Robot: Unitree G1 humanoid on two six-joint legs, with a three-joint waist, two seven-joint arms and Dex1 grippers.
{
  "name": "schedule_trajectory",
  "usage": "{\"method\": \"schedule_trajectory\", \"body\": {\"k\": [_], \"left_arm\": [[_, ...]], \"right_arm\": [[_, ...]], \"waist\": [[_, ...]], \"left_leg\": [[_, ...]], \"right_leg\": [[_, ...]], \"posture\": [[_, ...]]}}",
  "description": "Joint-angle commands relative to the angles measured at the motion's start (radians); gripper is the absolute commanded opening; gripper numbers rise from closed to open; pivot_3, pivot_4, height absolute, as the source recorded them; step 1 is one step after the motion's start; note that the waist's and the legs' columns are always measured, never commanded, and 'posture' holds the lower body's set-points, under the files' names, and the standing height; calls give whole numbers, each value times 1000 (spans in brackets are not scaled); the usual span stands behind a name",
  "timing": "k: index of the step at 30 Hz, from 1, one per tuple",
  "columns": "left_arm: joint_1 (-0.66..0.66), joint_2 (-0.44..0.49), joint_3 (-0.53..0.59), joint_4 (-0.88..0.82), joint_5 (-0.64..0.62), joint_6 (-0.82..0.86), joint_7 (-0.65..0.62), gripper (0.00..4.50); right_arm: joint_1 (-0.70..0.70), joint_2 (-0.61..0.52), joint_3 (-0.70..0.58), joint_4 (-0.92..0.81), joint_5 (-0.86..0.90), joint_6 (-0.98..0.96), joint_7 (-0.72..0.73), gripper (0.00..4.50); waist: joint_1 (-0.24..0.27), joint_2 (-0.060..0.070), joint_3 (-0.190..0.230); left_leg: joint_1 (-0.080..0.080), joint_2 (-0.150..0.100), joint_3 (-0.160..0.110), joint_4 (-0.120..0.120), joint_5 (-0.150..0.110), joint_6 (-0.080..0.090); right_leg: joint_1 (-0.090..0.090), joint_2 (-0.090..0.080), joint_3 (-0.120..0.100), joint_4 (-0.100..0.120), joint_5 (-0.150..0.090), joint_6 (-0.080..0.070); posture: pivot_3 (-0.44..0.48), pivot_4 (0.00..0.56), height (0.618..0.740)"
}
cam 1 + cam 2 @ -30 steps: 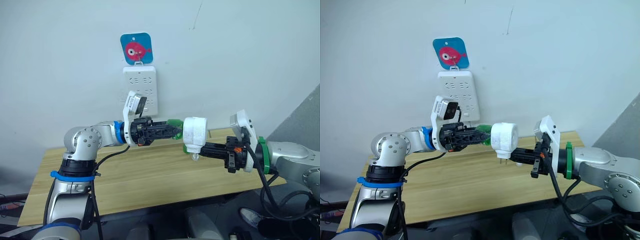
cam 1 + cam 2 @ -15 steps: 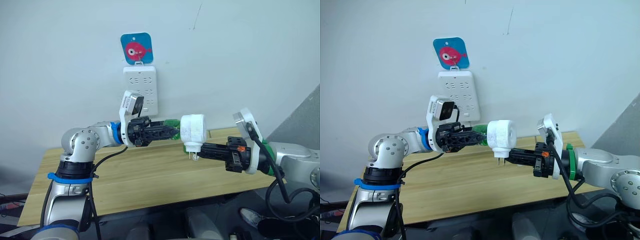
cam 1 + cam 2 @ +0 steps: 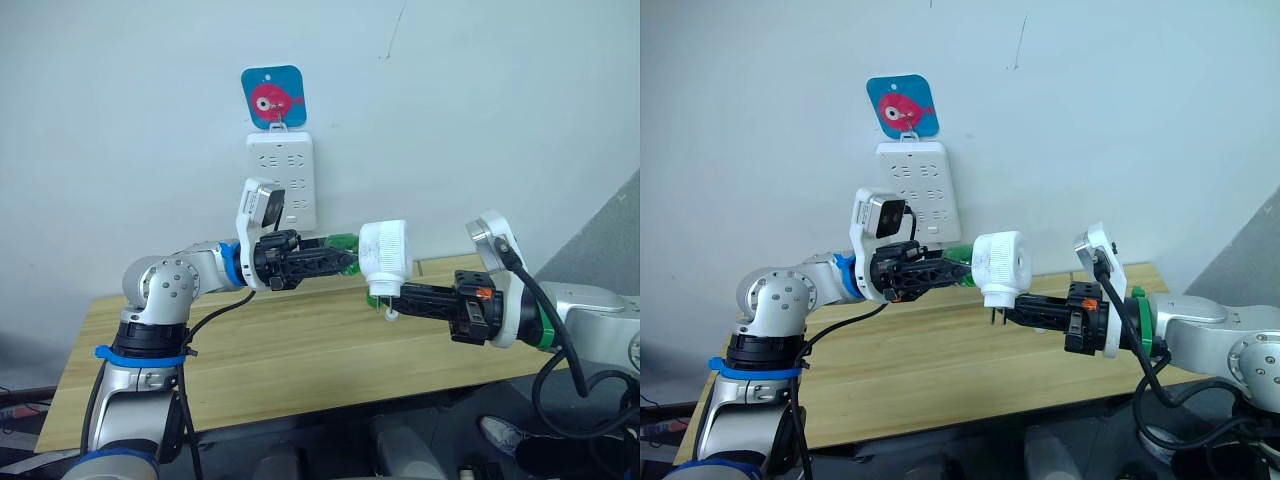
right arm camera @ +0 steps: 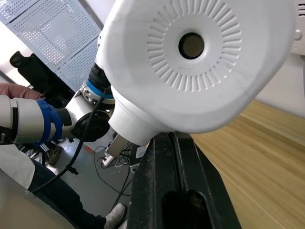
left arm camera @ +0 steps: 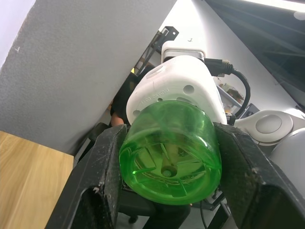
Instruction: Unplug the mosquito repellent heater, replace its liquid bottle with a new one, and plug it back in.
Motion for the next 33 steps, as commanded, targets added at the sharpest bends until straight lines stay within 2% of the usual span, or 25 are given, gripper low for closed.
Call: {"method": "schedule_trajectory", "body": {"k": [1,15,20,24,28,30,33], "left_arm": [[2,6,-37,1,57,-2,40,2404],[5,-6,-35,-8,48,-5,70,2404],[-25,-30,4,17,-1,54,123,2404],[-47,-28,35,55,-42,119,145,2403],[-61,-12,50,98,-62,171,142,2401],[-68,0,54,121,-73,208,131,2401],[-69,17,51,138,-76,246,110,2400]], "right_arm": [[-52,8,-23,-41,97,-62,13,0],[-64,13,-17,-36,172,-78,-40,0],[-48,-36,-10,-74,37,-22,31,0],[17,-93,-15,-115,-167,-31,135,888],[113,-176,-40,-156,-403,-85,280,2375],[190,-242,-36,-177,-604,-181,383,3087],[283,-282,-30,-163,-864,-363,473,4179]], "waist": [[0,0,0],[0,0,0],[1,0,0],[1,0,0],[1,0,0],[2,0,0],[1,0,0]], "left_leg": [[0,0,0,0,0,0],[0,0,0,0,0,0],[0,0,0,0,0,0],[0,0,0,0,0,0],[0,0,0,0,0,0],[0,0,0,0,0,0],[0,0,1,0,0,0]], "right_leg": [[0,0,0,0,0,0],[0,0,0,0,0,0],[0,0,0,0,0,0],[0,0,0,-1,-1,1],[0,1,0,-1,-1,1],[0,0,0,-1,-1,2],[0,1,-1,-2,-1,2]], "posture": [[-224,91,740],[-224,91,740],[-230,91,740],[-233,92,740],[-239,92,740],[-239,92,740],[-247,93,740]]}}
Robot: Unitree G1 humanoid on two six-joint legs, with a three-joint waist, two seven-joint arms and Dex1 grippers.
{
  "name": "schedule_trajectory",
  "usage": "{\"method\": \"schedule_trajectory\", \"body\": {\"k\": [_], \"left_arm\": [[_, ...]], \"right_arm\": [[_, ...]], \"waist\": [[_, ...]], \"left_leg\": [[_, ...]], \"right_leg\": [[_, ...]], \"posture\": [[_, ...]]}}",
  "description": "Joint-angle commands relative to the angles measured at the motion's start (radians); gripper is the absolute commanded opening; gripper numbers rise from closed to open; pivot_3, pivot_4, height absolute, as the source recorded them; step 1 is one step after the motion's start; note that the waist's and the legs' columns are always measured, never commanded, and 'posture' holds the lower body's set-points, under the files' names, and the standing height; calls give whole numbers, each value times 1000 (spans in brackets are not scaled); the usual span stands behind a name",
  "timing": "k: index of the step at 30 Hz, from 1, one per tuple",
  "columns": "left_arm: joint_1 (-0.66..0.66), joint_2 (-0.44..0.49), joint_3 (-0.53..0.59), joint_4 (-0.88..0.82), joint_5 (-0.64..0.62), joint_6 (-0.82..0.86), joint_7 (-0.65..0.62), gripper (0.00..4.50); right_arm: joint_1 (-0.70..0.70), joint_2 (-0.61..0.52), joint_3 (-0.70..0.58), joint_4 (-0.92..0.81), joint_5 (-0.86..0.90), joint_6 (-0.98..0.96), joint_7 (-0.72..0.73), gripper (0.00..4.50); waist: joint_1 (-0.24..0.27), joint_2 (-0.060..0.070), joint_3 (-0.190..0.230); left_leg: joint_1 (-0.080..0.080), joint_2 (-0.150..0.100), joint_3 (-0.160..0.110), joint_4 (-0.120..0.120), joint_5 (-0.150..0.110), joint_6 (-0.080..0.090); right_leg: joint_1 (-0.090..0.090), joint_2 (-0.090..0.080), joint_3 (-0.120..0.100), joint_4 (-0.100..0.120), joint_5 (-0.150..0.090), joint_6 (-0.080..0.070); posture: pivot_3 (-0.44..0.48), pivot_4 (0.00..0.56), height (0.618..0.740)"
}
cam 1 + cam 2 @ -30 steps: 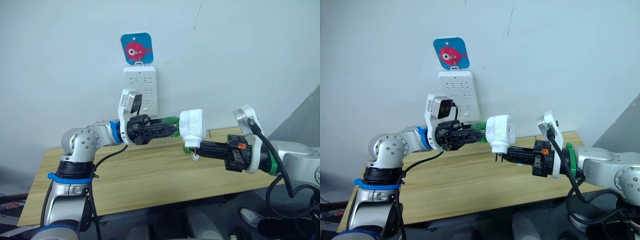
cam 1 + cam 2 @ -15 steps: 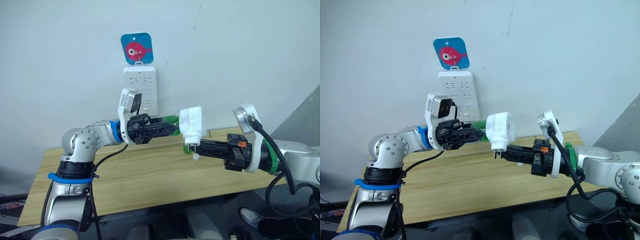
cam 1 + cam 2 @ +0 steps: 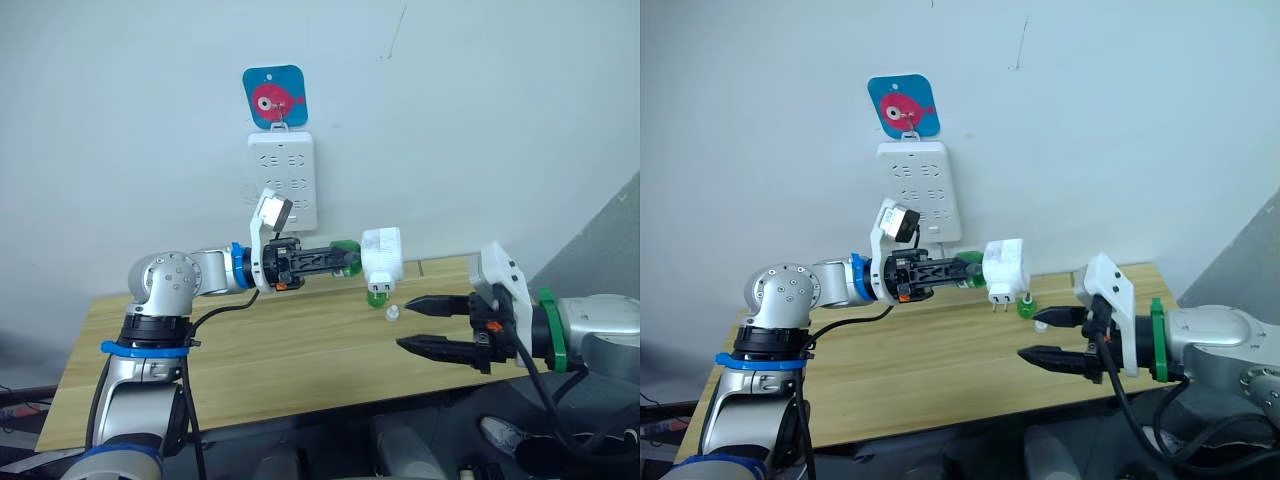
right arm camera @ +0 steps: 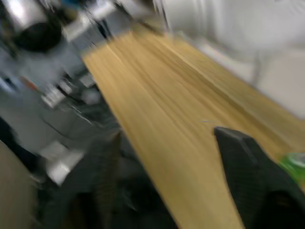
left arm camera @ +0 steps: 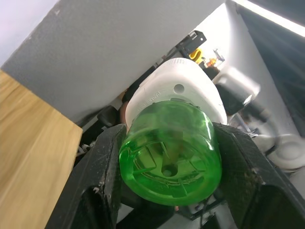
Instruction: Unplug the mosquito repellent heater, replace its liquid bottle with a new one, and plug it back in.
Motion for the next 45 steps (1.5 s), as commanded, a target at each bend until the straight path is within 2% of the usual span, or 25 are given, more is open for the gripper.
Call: {"method": "schedule_trajectory", "body": {"k": [1,3,5,8,11,21,30,42,45], "left_arm": [[-22,21,16,3,-34,45,-42,2400],[-18,40,1,11,-34,77,-74,2400],[-11,61,-25,9,-21,93,-114,2400],[-1,89,-70,-4,-2,98,-171,2400],[-5,92,-87,-6,1,98,-194,2400],[-22,86,-104,-23,-7,125,-207,2400],[-66,52,-90,-14,-15,170,-160,2400],[-80,28,-61,22,-10,190,-115,2400],[-68,34,-67,24,0,179,-127,2400]], "right_arm": [[79,-36,-13,13,-331,-266,122,4495],[131,-52,-9,104,-602,-560,173,4500],[128,-28,-13,186,-779,-833,194,4500],[58,41,-11,266,-898,-1135,195,4500],[-6,100,29,304,-929,-1252,207,4500],[-99,182,171,347,-1014,-1352,259,4500],[-217,257,207,367,-1047,-1398,248,4500],[-233,304,234,377,-1090,-1433,237,4500],[-233,310,240,383,-1089,-1437,236,3922]], "waist": [[-1,0,0],[-2,0,0],[-8,0,0],[-19,0,0],[-26,0,0],[-28,0,0],[-33,0,0],[-55,0,0],[-55,0,0]], "left_leg": [[0,0,0,0,0,0],[0,0,1,0,0,0],[0,0,3,0,0,0],[1,0,4,0,0,-1],[1,0,2,-1,0,-1],[1,-1,-2,0,0,-1],[2,-1,-3,0,0,-1],[2,0,-6,0,0,-1],[2,0,-6,0,0,-1]], "right_leg": [[0,0,0,0,0,0],[0,0,0,0,0,0],[0,0,0,0,0,0],[0,0,1,1,0,0],[0,0,1,2,0,0],[0,-2,0,3,3,-5],[0,-4,0,4,3,-6],[0,-4,0,5,3,-6],[0,-5,0,5,3,-6]], "posture": [[-247,93,740],[-259,94,740],[-268,93,740],[-268,93,740],[-268,93,740],[-268,93,740],[-289,90,740],[-290,92,740],[-290,92,740]]}}
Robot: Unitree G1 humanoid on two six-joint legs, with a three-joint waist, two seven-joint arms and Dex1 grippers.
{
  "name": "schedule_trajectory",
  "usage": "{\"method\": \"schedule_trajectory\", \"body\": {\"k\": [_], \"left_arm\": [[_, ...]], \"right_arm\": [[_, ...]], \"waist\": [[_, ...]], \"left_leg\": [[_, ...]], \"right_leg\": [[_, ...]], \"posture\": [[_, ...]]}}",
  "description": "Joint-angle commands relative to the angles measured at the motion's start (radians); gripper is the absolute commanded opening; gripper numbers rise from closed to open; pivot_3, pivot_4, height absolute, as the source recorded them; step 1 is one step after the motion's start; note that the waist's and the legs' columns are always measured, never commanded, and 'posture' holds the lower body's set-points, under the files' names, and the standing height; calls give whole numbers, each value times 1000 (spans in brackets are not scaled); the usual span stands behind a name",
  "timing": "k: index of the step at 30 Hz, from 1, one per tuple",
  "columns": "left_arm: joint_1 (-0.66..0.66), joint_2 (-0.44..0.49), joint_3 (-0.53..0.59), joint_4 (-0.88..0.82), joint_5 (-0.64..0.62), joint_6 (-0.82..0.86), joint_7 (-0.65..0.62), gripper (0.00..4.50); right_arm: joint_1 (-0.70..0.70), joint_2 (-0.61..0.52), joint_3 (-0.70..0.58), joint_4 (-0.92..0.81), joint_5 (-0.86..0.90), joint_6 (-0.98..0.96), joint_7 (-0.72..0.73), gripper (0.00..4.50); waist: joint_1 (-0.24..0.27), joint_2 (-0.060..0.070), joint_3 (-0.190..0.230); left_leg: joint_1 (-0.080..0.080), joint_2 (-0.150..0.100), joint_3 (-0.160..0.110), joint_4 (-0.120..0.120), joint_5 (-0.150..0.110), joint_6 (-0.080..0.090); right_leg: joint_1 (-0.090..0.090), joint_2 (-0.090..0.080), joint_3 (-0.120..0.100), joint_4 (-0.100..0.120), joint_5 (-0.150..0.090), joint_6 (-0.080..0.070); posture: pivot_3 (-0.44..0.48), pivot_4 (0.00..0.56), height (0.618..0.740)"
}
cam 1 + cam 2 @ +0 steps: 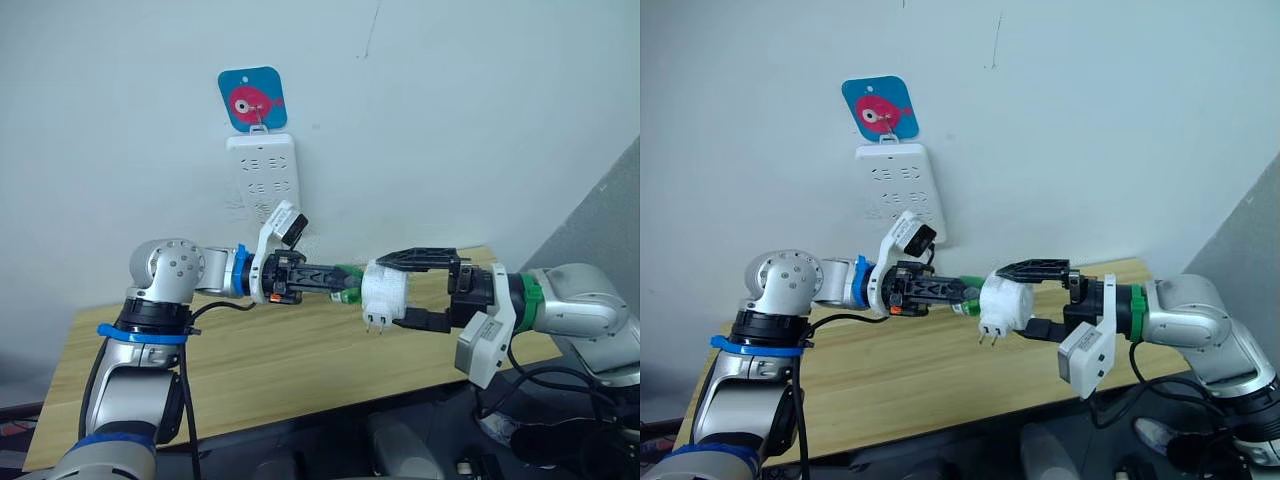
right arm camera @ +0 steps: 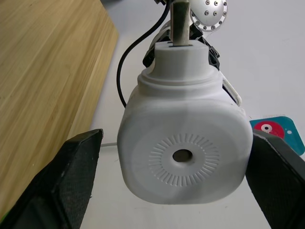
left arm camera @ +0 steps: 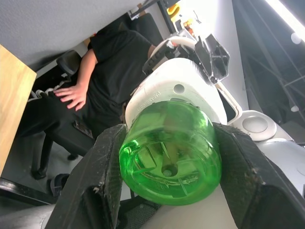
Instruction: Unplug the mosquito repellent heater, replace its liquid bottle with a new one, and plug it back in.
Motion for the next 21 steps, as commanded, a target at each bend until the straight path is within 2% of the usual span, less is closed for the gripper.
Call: {"method": "schedule_trajectory", "body": {"k": [1,3,13,15,19,21], "left_arm": [[-7,7,16,-9,-5,-18,-27,2400],[-3,14,13,-7,1,-23,-37,2400],[23,70,-51,-49,29,-54,-131,2399],[32,85,-63,-56,48,-95,-160,3137],[60,98,-63,-55,172,-314,-171,4281],[72,92,-66,-45,269,-471,-156,4316]], "right_arm": [[-6,6,0,-5,5,-14,-12,3616],[-4,9,3,-1,3,-24,-17,2943],[-7,28,-4,32,-14,-76,-49,2950],[-5,27,-5,30,-11,-76,-51,2950],[23,8,-14,12,19,-27,-44,2950],[55,-16,-17,-5,47,34,-25,2950]], "waist": [[0,0,0],[0,0,0],[0,0,0],[0,0,0],[-1,0,0],[3,0,0]], "left_leg": [[0,0,0,0,0,0],[0,0,0,0,0,0],[0,0,0,0,0,0],[0,0,0,0,0,0],[0,0,-1,0,0,0],[0,0,-2,0,0,0]], "right_leg": [[0,0,0,0,0,0],[0,0,0,0,0,0],[0,0,0,0,0,0],[0,0,0,0,0,0],[0,0,0,0,0,0],[0,-1,0,0,0,-1]], "posture": [[-289,92,740],[-289,92,740],[-285,90,740],[-286,90,740],[-287,91,740],[-285,92,740]]}}
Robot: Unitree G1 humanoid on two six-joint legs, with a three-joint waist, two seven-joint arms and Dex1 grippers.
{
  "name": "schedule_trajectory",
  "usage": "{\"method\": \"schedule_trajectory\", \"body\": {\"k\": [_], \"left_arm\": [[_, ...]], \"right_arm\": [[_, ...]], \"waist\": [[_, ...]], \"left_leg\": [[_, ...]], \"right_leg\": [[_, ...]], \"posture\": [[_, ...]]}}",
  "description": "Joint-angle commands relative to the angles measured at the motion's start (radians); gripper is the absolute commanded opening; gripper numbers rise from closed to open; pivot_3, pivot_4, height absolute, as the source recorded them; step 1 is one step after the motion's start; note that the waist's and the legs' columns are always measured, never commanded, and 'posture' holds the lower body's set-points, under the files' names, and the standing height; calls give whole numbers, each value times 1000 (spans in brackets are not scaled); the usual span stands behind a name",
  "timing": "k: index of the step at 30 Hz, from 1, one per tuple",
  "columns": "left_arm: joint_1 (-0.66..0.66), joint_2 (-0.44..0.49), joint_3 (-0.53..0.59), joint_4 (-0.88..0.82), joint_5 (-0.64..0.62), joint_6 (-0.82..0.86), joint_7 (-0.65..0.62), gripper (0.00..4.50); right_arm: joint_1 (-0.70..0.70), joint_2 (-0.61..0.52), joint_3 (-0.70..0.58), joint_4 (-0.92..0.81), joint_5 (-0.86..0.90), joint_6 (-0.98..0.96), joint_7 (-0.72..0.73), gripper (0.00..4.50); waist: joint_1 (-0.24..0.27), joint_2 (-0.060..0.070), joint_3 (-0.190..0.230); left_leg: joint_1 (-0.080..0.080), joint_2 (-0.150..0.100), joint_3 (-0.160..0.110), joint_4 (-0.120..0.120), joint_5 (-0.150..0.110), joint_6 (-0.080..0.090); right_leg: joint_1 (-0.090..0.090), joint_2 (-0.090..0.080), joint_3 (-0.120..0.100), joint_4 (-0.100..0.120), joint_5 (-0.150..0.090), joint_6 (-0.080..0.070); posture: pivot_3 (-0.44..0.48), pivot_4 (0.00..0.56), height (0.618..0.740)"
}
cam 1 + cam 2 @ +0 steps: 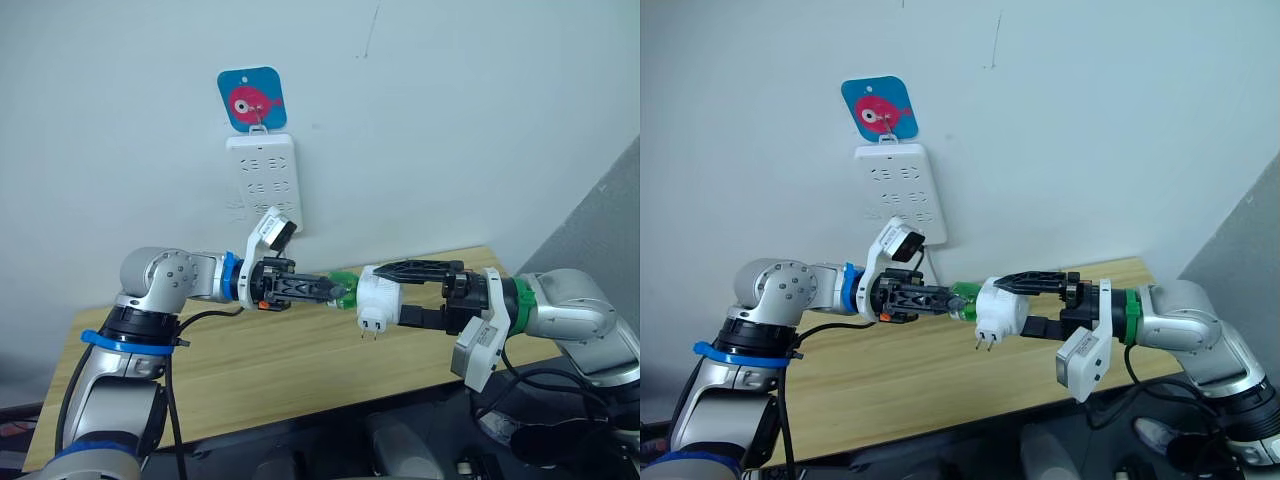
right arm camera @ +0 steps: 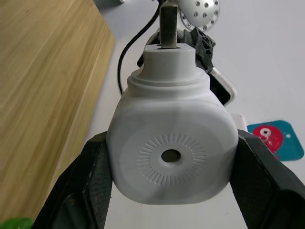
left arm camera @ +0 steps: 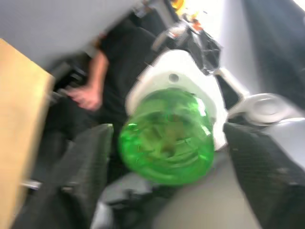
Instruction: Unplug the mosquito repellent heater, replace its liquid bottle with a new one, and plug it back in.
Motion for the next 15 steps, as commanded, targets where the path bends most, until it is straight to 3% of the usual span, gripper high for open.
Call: {"method": "schedule_trajectory", "body": {"k": [1,3,5,8,12,15], "left_arm": [[5,-2,7,1,143,-250,6,4316],[33,-11,-24,5,298,-520,8,4316],[74,-23,-60,6,440,-810,-20,4316],[126,-42,-99,25,562,-1082,-46,4316],[174,-82,-127,21,613,-1186,-36,4316],[168,-130,-119,6,582,-1138,-10,4316]], "right_arm": [[48,-44,-37,-53,69,100,26,2950],[99,-67,-52,-86,112,224,37,2950],[128,-75,-81,-142,173,464,18,2950],[98,-88,-103,-222,265,883,-10,2950],[-12,-89,-129,-312,451,1381,-46,2950],[-79,-61,-150,-369,585,1574,-60,2950]], "waist": [[2,0,0],[4,0,0],[4,1,0],[1,1,0],[1,1,0],[2,1,0]], "left_leg": [[0,0,0,0,0,0],[0,-1,1,0,0,0],[0,-1,1,0,0,0],[0,0,2,0,0,0],[0,0,2,0,-1,1],[-1,0,2,0,-1,1]], "right_leg": [[0,0,0,0,0,0],[0,-1,0,0,0,0],[0,-1,1,-1,0,0],[0,-2,2,-1,1,-1],[0,-2,2,-1,1,-1],[0,-1,1,-1,0,-1]], "posture": [[-285,92,740],[-277,95,740],[-277,95,740],[-276,98,740],[-282,100,740],[-282,100,740]]}}
